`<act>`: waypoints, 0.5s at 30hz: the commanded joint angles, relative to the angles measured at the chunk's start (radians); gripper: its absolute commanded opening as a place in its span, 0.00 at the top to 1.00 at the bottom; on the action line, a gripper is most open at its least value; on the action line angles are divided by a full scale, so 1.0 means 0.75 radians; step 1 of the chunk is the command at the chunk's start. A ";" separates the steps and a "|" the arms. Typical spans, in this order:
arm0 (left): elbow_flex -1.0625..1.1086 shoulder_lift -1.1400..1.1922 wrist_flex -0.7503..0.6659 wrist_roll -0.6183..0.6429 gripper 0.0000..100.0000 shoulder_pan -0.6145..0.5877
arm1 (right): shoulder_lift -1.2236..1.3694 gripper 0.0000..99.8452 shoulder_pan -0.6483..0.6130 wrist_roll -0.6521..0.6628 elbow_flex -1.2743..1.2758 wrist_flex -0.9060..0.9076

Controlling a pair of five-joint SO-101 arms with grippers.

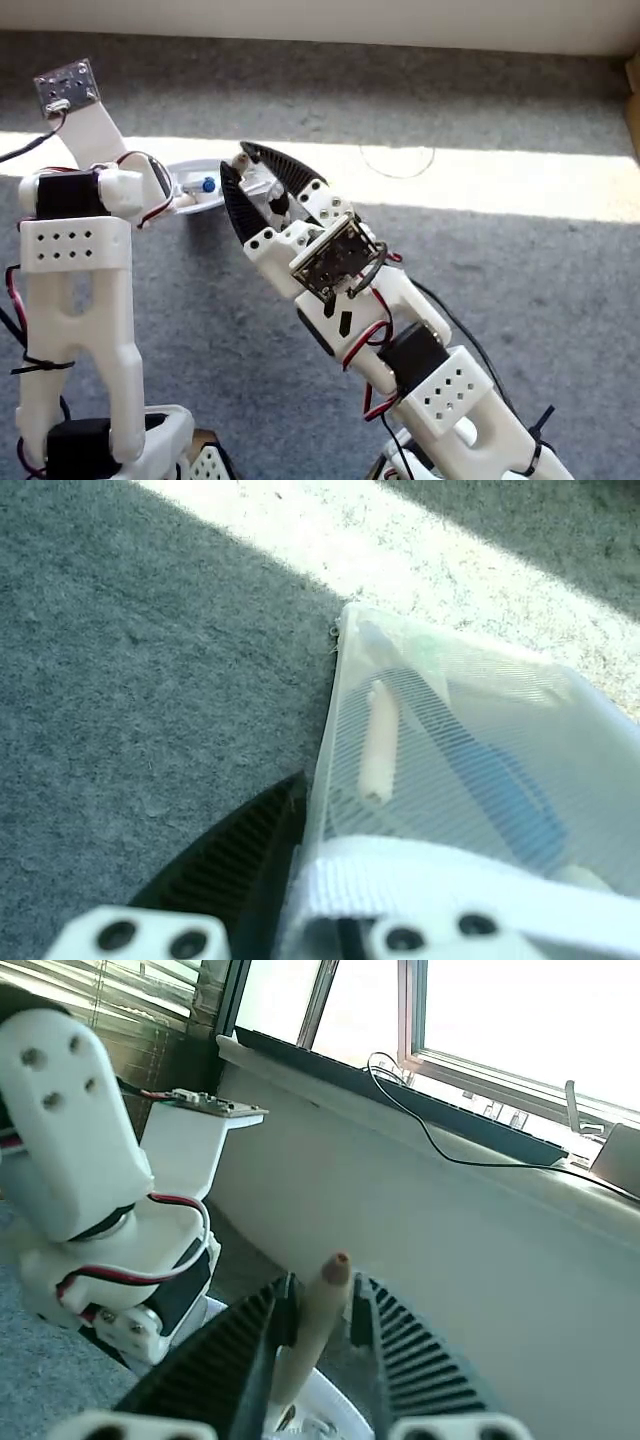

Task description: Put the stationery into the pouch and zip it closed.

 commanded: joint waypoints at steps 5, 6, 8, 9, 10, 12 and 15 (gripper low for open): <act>0.007 0.021 -0.027 -0.014 0.96 -0.017 | -0.011 0.85 -0.005 0.012 -0.017 0.009; 0.007 0.021 -0.027 -0.014 0.96 -0.017 | -0.011 0.85 -0.003 0.012 -0.017 0.009; 0.007 0.021 -0.027 -0.014 0.96 -0.017 | -0.011 0.85 -0.001 0.012 -0.017 0.009; 0.007 0.021 -0.027 -0.014 0.96 -0.017 | -0.011 0.85 -0.001 0.012 -0.017 0.009; 0.007 0.021 -0.027 -0.014 0.96 -0.017 | -0.011 0.85 -0.001 0.012 -0.017 0.009; 0.007 0.021 -0.027 -0.014 0.96 -0.017 | -0.013 0.85 -0.001 0.012 -0.017 0.009; 0.007 0.021 -0.027 -0.014 0.96 -0.017 | -0.013 0.88 -0.005 0.012 -0.019 0.009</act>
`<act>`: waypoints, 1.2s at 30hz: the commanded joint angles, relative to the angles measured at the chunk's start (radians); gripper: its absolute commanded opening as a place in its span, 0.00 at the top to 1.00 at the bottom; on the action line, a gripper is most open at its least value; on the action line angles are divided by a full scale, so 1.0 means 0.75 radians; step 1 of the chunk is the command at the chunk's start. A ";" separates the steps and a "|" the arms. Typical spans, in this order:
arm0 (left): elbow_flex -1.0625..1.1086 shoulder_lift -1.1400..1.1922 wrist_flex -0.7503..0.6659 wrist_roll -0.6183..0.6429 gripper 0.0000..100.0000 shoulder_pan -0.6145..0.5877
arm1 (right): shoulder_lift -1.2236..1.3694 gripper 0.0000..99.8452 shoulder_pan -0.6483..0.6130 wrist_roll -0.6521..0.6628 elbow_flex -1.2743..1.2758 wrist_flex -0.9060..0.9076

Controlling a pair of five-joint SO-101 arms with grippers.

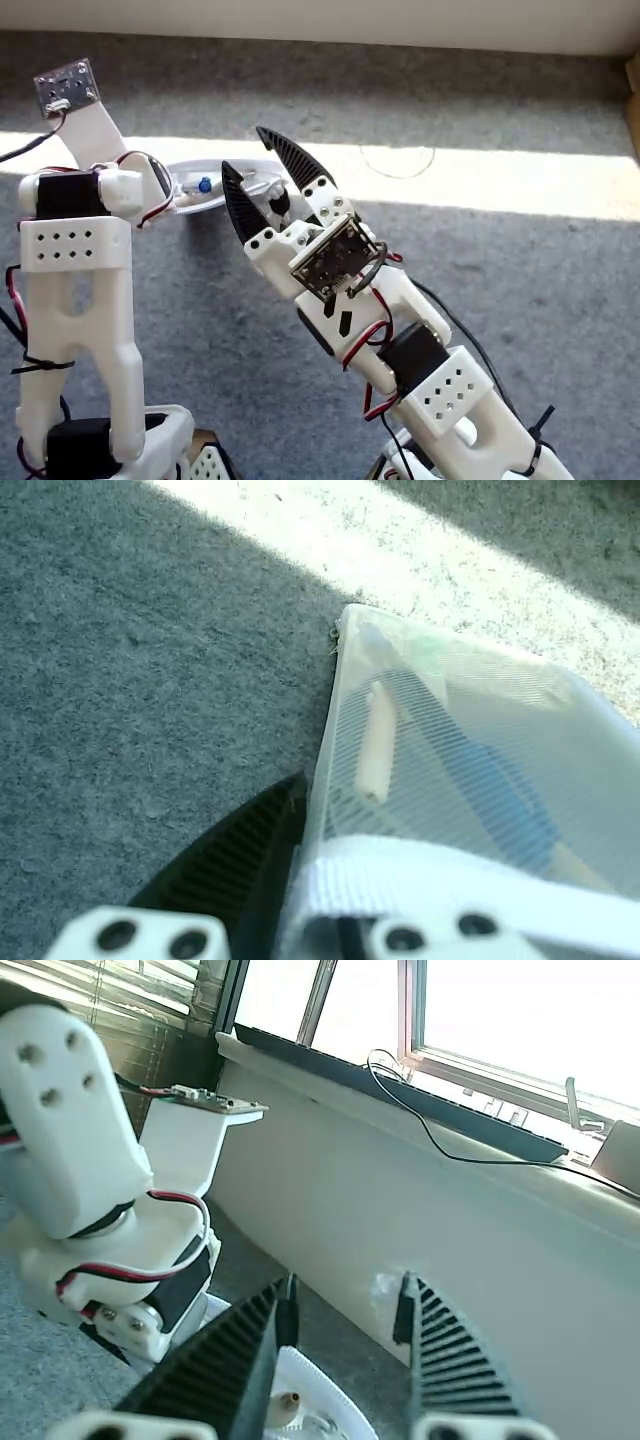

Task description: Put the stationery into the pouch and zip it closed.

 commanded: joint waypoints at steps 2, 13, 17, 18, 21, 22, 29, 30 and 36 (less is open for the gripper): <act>0.007 0.021 -0.023 -0.014 0.96 -0.017 | -0.038 0.96 -0.007 0.008 -0.019 0.003; 0.007 0.021 -0.023 -0.014 0.96 -0.017 | 0.036 0.91 -0.001 -0.356 -0.527 0.676; 0.007 0.021 -0.020 -0.014 0.96 -0.019 | 0.181 0.87 -0.001 -0.516 -0.780 0.870; 0.007 0.021 -0.020 -0.014 0.96 -0.019 | 0.214 0.87 -0.001 -0.538 -0.825 0.895; 0.007 0.021 -0.018 -0.014 0.96 -0.019 | 0.300 0.87 -0.001 -0.581 -0.889 0.950; 0.007 0.021 -0.016 -0.014 0.96 -0.019 | 0.324 0.87 -0.001 -0.587 -0.897 0.958; 0.007 0.021 -0.016 -0.014 0.96 -0.021 | 0.425 0.87 -0.007 -0.591 -0.901 0.961; 0.007 0.021 -0.016 -0.014 0.96 -0.021 | 0.439 0.87 -0.007 -0.591 -0.901 0.961; 0.007 0.021 -0.016 -0.014 0.96 -0.021 | 0.523 0.87 -0.007 -0.589 -0.901 0.963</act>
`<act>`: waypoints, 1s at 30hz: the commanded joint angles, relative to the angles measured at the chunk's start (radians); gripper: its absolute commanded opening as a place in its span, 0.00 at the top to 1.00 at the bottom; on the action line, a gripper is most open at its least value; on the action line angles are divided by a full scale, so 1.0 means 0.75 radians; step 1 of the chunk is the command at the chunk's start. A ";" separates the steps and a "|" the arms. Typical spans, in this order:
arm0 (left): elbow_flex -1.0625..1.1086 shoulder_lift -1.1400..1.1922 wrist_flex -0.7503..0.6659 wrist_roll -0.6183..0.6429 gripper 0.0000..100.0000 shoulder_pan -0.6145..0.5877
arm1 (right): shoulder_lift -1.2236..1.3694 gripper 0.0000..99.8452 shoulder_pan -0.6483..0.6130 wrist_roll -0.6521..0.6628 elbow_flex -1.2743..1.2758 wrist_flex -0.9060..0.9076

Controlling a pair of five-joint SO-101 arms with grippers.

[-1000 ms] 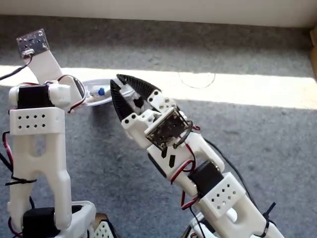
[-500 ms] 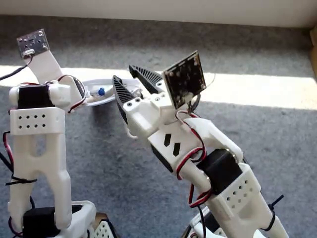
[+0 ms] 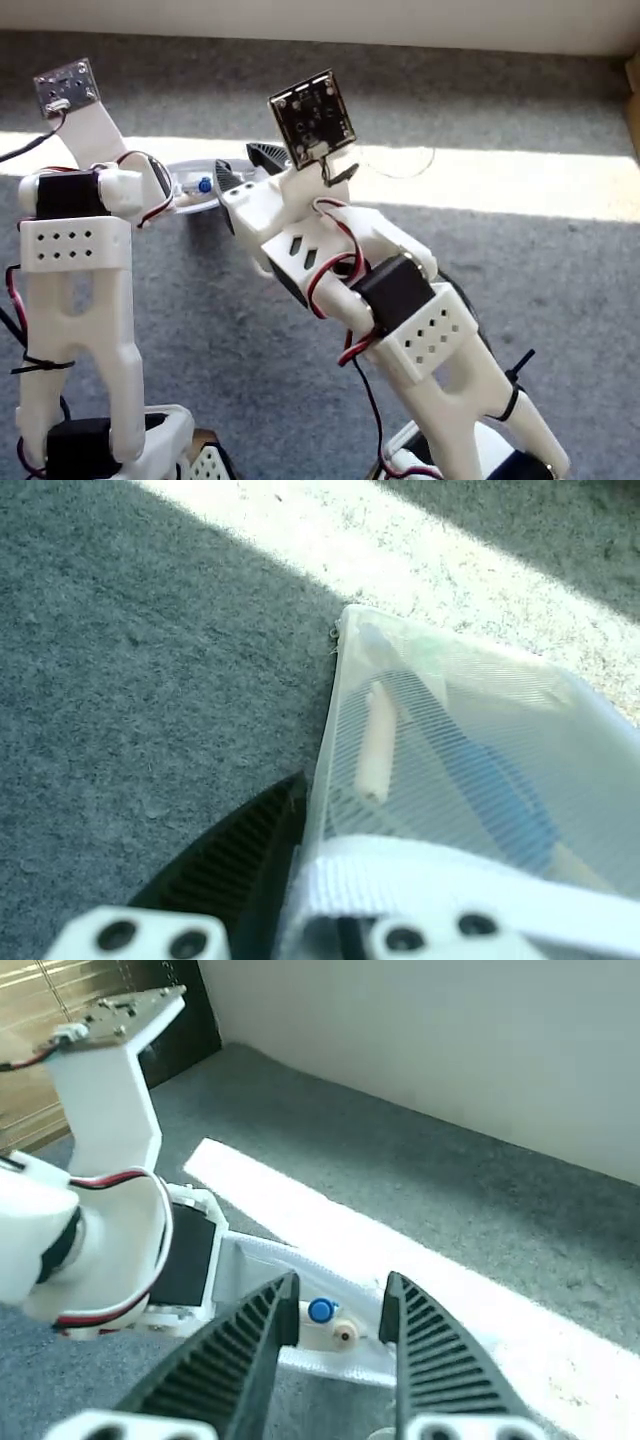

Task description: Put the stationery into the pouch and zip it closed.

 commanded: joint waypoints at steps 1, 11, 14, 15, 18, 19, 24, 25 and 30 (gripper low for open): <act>0.007 0.021 -0.016 -0.014 0.96 -0.021 | 0.013 0.87 -0.007 -0.008 -0.081 0.007; 0.007 0.021 -0.016 -0.014 0.96 -0.021 | 0.079 0.87 -0.009 0.000 -0.069 0.028; 0.005 0.021 -0.016 -0.014 0.96 -0.021 | 0.085 0.87 -0.009 0.023 -0.079 0.079; 0.005 0.021 -0.016 -0.014 0.96 -0.021 | 0.079 0.87 -0.009 0.045 -0.079 0.091; 0.005 0.021 -0.016 -0.014 0.96 -0.021 | 0.075 0.87 -0.009 0.065 -0.079 0.118; 0.005 0.021 -0.016 -0.014 0.96 -0.021 | 0.075 0.87 -0.009 0.070 -0.079 0.124; 0.007 0.021 -0.020 -0.014 0.96 -0.021 | 0.073 0.87 -0.024 0.074 -0.079 0.130; 0.007 0.021 -0.020 -0.014 0.96 -0.021 | 0.073 0.87 -0.034 0.074 -0.077 0.130; 0.007 0.021 -0.020 -0.014 0.96 -0.021 | 0.071 0.87 -0.075 0.074 -0.079 0.171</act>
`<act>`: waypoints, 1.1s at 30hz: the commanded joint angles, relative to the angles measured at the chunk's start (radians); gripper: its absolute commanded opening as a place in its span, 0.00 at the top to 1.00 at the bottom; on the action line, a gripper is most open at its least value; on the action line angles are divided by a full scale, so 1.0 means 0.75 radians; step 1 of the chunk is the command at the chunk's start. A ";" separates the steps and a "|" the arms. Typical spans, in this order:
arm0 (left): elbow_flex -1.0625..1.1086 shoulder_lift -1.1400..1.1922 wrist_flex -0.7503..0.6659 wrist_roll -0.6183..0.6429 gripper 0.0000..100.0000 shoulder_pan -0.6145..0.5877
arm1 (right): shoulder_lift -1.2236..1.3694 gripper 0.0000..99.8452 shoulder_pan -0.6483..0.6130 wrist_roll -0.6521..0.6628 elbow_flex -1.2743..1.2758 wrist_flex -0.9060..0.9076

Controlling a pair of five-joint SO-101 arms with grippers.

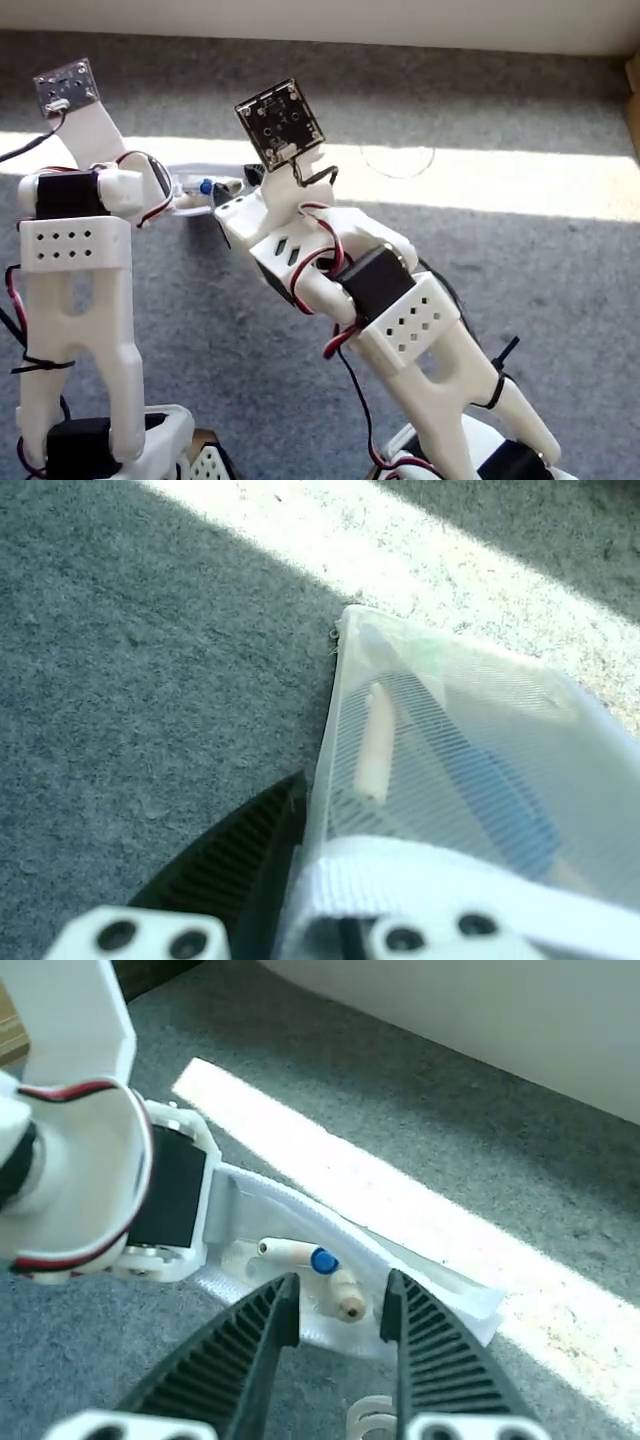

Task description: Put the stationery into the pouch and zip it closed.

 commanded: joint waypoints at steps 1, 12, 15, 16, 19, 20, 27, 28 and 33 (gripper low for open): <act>0.007 0.021 -0.020 -0.014 0.96 -0.021 | -0.015 0.87 -0.032 0.014 -0.058 0.054; 0.003 0.021 -0.016 -0.014 0.96 -0.021 | -0.050 0.87 -0.021 0.014 -0.058 0.081; 0.003 0.021 -0.016 -0.014 0.96 -0.021 | -0.138 0.87 -0.026 0.014 -0.052 0.081; 0.003 0.021 -0.016 -0.014 0.96 -0.021 | -0.171 0.87 -0.028 0.014 -0.052 0.081; 0.003 0.021 -0.018 -0.014 0.96 -0.021 | -0.226 0.87 -0.021 0.020 -0.052 0.079; 0.005 0.021 -0.020 -0.014 0.96 -0.021 | -0.226 0.87 -0.021 0.041 -0.052 0.079; 0.007 0.021 -0.016 -0.014 0.96 -0.021 | -0.175 0.87 -0.038 0.082 -0.052 0.071; 0.007 0.021 -0.016 -0.014 0.96 -0.021 | -0.150 0.87 -0.038 0.082 -0.052 0.071; 0.007 0.021 -0.016 -0.014 0.96 -0.021 | 0.026 0.87 -0.044 0.082 -0.058 0.069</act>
